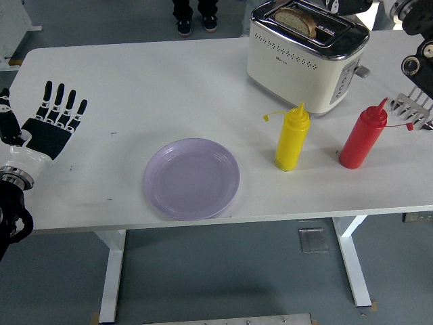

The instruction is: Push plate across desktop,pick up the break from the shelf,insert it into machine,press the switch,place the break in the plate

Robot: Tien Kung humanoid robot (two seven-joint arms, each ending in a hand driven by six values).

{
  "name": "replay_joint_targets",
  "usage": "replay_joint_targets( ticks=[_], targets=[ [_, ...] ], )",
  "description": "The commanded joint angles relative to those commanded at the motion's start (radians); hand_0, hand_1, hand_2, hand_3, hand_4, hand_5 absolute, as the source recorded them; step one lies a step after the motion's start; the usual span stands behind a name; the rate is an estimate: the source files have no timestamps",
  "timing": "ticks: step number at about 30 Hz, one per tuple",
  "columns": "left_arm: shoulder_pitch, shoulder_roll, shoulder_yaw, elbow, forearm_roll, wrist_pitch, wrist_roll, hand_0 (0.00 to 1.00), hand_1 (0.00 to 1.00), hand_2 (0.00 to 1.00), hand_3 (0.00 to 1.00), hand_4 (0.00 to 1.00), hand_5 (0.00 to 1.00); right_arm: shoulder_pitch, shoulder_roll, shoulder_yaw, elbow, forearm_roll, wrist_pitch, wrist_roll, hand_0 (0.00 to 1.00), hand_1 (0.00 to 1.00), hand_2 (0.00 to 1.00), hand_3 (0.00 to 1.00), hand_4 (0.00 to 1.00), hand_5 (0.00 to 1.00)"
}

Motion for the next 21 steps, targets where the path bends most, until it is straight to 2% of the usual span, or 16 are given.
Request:
replay_joint_targets(
  ticks=[5,11,21],
  targets=[
    [-0.001,0.004,0.003,0.004,0.0,0.0,0.0,0.809,0.739,0.701,0.695,0.791,0.998,0.059,0.053,-0.057,-0.067,0.015,0.004,-0.006,0.461,0.555,0.659,0.699,0.688,0.195],
    [-0.001,0.011,0.008,0.008,0.0,0.0,-0.001,0.809,0.739,0.701,0.695,0.791,0.998,0.124,0.128,-0.132,-0.175,0.031,0.04,-0.035,0.457,0.559,0.676,0.709,0.695,0.222],
    [0.001,0.021,0.017,0.012,0.0,0.0,-0.001,0.809,0.74,0.701,0.694,0.79,0.998,0.196,0.239,-0.242,-0.352,0.087,0.058,-0.049,0.458,0.565,0.71,0.737,0.72,0.268]
  ],
)
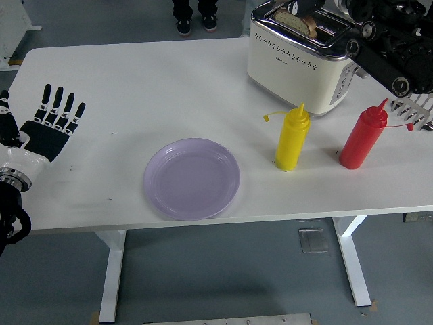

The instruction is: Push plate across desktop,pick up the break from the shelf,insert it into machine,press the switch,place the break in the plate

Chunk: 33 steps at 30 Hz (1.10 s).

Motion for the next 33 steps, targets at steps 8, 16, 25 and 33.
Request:
replay_joint_targets(
  ticks=[8,16,25,33],
  targets=[
    [0.001,0.006,0.008,0.002,0.0,0.0,-0.001,0.809,0.739,0.701,0.694,0.79,0.998,0.015,0.056,-0.06,-0.121,0.049,-0.003,-0.001,0.456,0.565,0.722,0.749,0.718,0.264],
    [0.001,0.008,0.013,0.004,0.001,0.0,-0.001,0.809,0.739,0.701,0.694,0.79,0.998,0.01,0.107,-0.121,-0.211,0.09,-0.041,0.012,0.455,0.565,0.725,0.744,0.72,0.282],
    [0.0,0.009,0.019,0.005,0.0,0.0,-0.002,0.809,0.739,0.701,0.693,0.789,0.998,-0.004,0.15,-0.189,-0.262,0.125,-0.072,0.015,0.448,0.56,0.664,0.728,0.729,0.299],
    [-0.003,0.009,0.027,0.005,-0.001,0.001,-0.004,0.809,0.739,0.701,0.694,0.789,0.998,-0.01,0.164,-0.216,-0.283,0.142,-0.11,0.023,0.444,0.551,0.63,0.716,0.724,0.296]
  ],
)
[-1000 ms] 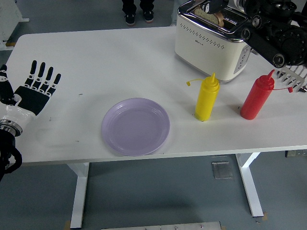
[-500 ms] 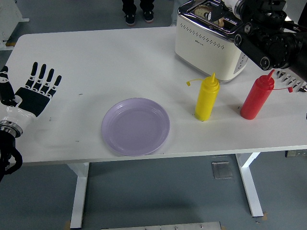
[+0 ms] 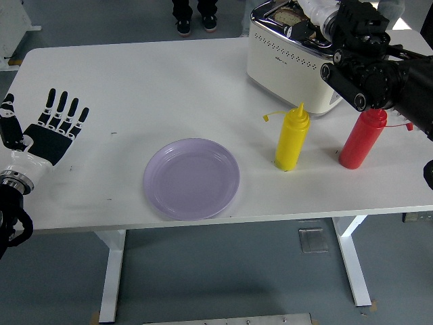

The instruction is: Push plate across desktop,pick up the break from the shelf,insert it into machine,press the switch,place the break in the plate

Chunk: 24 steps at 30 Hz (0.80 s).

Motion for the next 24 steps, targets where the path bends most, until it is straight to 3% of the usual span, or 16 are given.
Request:
replay_joint_targets(
  ticks=[2,3,8,9,14,15,20,21,24],
  targets=[
    [0.0,0.0,0.001,0.0,0.0,0.0,0.0,0.809,0.739,0.701,0.694,0.789,0.998,-0.001,0.001,-0.006,0.0,0.006,-0.008,0.001,0.444,0.551,0.63,0.716,0.724,0.296],
    [0.0,0.001,0.001,0.0,0.0,0.0,0.0,0.81,0.739,0.701,0.693,0.789,0.998,-0.001,0.002,-0.009,-0.001,0.007,-0.011,0.001,0.436,0.539,0.542,0.7,0.706,0.284],
    [0.0,0.001,0.001,-0.001,-0.001,0.001,-0.001,0.81,0.739,0.701,0.693,0.789,0.998,-0.006,0.004,-0.019,-0.001,0.011,-0.027,0.001,0.436,0.539,0.542,0.7,0.706,0.284],
    [0.0,0.001,0.001,-0.001,-0.001,0.001,-0.001,0.81,0.74,0.701,0.693,0.789,0.998,-0.006,0.005,-0.021,-0.002,0.012,-0.03,0.002,0.425,0.523,0.471,0.67,0.614,0.21],
    [-0.001,0.001,0.001,-0.001,0.0,0.001,-0.001,0.81,0.74,0.701,0.693,0.789,0.998,-0.008,0.006,-0.028,-0.004,0.016,-0.041,0.001,0.425,0.523,0.471,0.67,0.614,0.21],
    [-0.001,0.001,0.001,-0.001,-0.001,0.001,-0.001,0.81,0.74,0.701,0.693,0.79,0.998,-0.009,0.006,-0.03,-0.005,0.019,-0.045,0.001,0.415,0.51,0.452,0.645,0.517,0.139],
    [-0.002,0.002,0.0,-0.002,0.0,0.001,-0.002,0.81,0.74,0.701,0.693,0.79,0.998,-0.01,0.005,-0.035,-0.006,0.028,-0.067,0.001,0.415,0.51,0.452,0.645,0.517,0.139],
    [-0.002,0.002,-0.001,-0.003,0.0,0.001,-0.002,0.81,0.74,0.701,0.692,0.79,0.998,-0.01,0.004,-0.036,-0.006,0.029,-0.07,0.0,0.411,0.501,0.432,0.586,0.482,0.115],
    [-0.002,0.002,-0.003,-0.004,0.001,0.002,-0.002,0.81,0.74,0.701,0.692,0.79,0.998,-0.01,0.004,-0.039,-0.005,0.034,-0.079,-0.002,0.411,0.501,0.432,0.586,0.482,0.115]
  ],
)
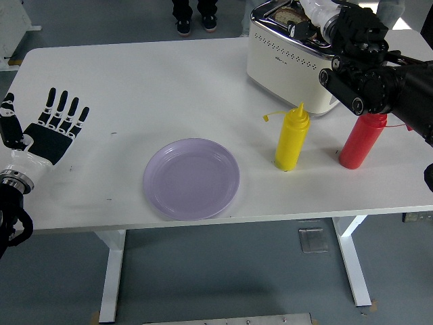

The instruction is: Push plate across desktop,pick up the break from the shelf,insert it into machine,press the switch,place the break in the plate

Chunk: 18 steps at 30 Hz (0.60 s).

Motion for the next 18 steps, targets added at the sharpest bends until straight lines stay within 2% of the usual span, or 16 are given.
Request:
replay_joint_targets(
  ticks=[2,3,13,14,15,18],
  targets=[
    [0.0,0.0,-0.001,-0.001,0.0,0.001,0.0,0.81,0.74,0.701,0.692,0.79,0.998,-0.001,0.0,-0.003,0.001,0.004,-0.007,-0.002,0.411,0.501,0.432,0.586,0.482,0.115],
    [0.0,0.0,-0.001,-0.001,0.0,0.001,-0.001,0.809,0.741,0.701,0.692,0.79,0.998,-0.001,0.0,-0.004,0.001,0.006,-0.009,-0.003,0.406,0.495,0.429,0.551,0.464,0.101],
    [0.0,0.0,-0.003,-0.002,0.001,0.002,-0.001,0.81,0.741,0.701,0.691,0.791,0.998,-0.002,-0.003,-0.011,0.009,0.011,-0.024,-0.011,0.393,0.49,0.422,0.53,0.45,0.086],
    [0.0,0.0,-0.003,-0.001,0.001,0.002,-0.001,0.81,0.741,0.701,0.691,0.791,0.998,-0.002,-0.004,-0.008,0.011,0.009,-0.029,-0.014,0.393,0.49,0.422,0.53,0.45,0.086],
    [0.001,0.0,-0.003,-0.001,0.001,0.002,-0.001,0.81,0.741,0.701,0.692,0.79,0.998,-0.002,-0.004,-0.007,0.013,0.008,-0.032,-0.016,0.384,0.474,0.393,0.487,0.43,0.072],
    [0.001,0.0,-0.003,0.0,0.001,0.002,-0.001,0.81,0.741,0.701,0.692,0.79,0.998,-0.001,-0.008,0.005,0.02,0.0,-0.05,-0.025,0.384,0.474,0.393,0.487,0.43,0.072]
  ],
)
